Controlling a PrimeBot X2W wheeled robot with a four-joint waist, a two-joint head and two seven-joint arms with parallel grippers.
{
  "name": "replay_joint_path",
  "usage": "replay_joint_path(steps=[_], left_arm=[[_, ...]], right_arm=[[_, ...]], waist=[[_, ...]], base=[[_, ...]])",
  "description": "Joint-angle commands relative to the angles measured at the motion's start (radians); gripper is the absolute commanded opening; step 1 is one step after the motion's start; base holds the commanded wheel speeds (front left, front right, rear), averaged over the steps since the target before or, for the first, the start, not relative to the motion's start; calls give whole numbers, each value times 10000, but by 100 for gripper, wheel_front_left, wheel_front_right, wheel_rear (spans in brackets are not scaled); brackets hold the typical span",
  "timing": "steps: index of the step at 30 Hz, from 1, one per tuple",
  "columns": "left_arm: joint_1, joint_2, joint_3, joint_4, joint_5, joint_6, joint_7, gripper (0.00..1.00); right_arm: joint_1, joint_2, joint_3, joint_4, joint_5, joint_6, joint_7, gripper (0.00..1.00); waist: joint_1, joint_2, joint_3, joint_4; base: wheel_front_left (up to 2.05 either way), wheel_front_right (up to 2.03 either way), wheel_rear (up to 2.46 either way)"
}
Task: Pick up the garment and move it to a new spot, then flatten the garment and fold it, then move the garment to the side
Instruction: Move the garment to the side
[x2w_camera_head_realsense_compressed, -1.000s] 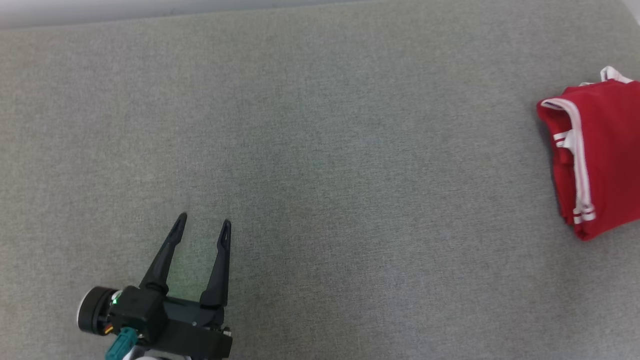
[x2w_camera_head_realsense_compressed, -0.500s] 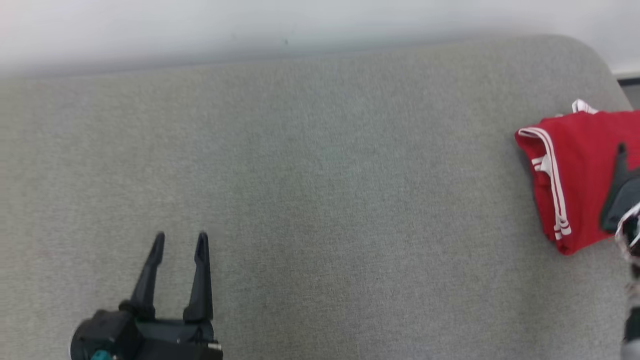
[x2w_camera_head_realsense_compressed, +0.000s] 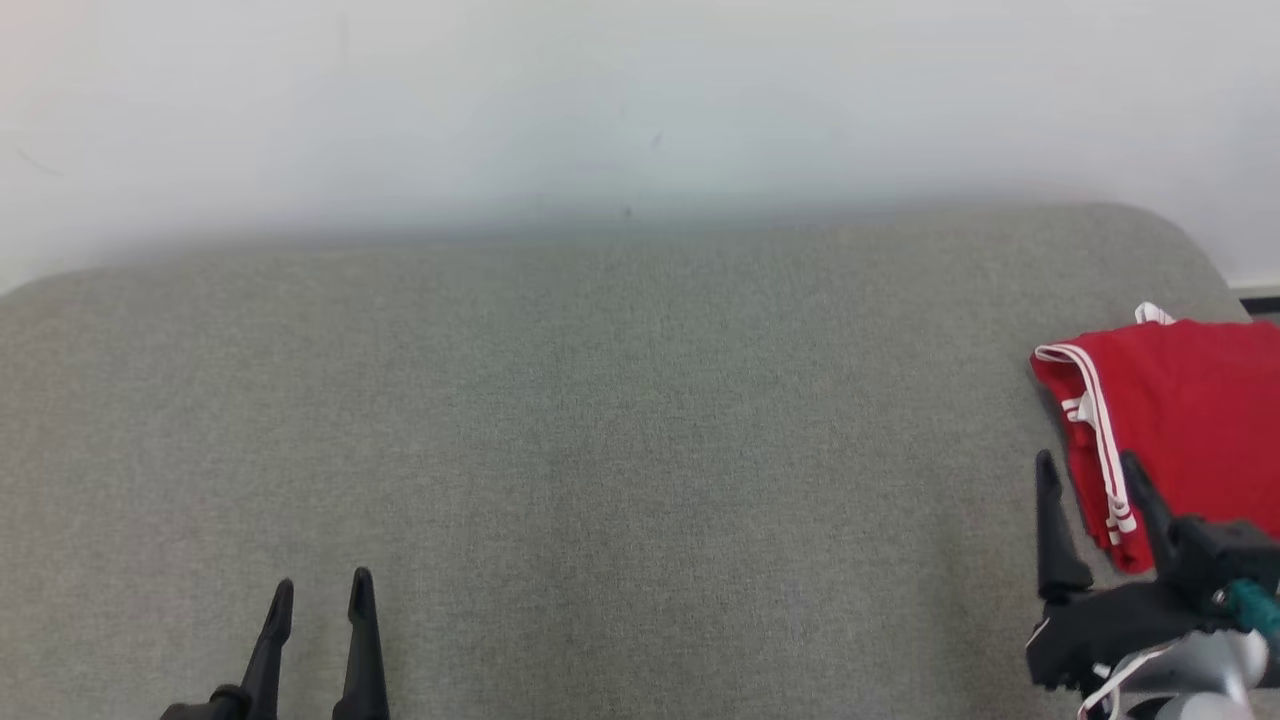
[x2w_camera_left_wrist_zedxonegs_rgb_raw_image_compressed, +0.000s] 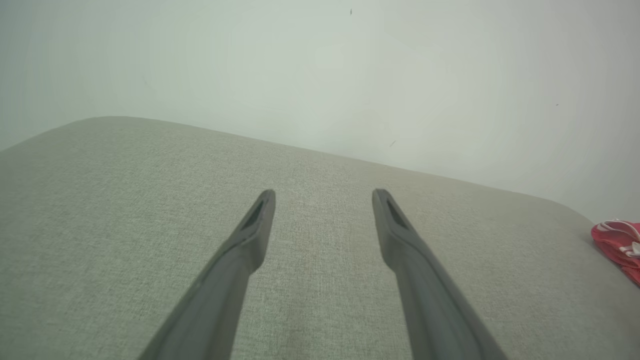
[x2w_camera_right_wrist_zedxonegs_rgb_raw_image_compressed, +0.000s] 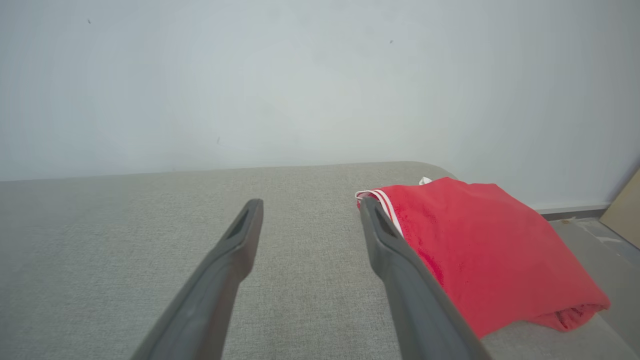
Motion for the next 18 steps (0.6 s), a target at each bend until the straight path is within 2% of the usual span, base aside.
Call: replay_joint_path(steps=[1,5,11,18], left_arm=[[236,-27,155,73,-137,-21,-30,100],[492,-44,444,85,-76,-54,-30,100],[853,-42,707,-95,104,-136,-30,100],[1113,-50,937,-138,184,-187,-30,100]], right_arm=[[360,94,238,-27,8,-29,-402,100],[791,189,903,32,273,-29,-957,100],[1047,201,1719,269,1029,-29,-1212,100],[1174,201,1914,692,1189,-29,-1402,100]], waist=[[2,1,-553,271],[2,1,-749,375],[2,1,-888,415],[2,1,-928,428]], base=[[0,0,0],[0,0,0],[0,0,0],[0,0,0]])
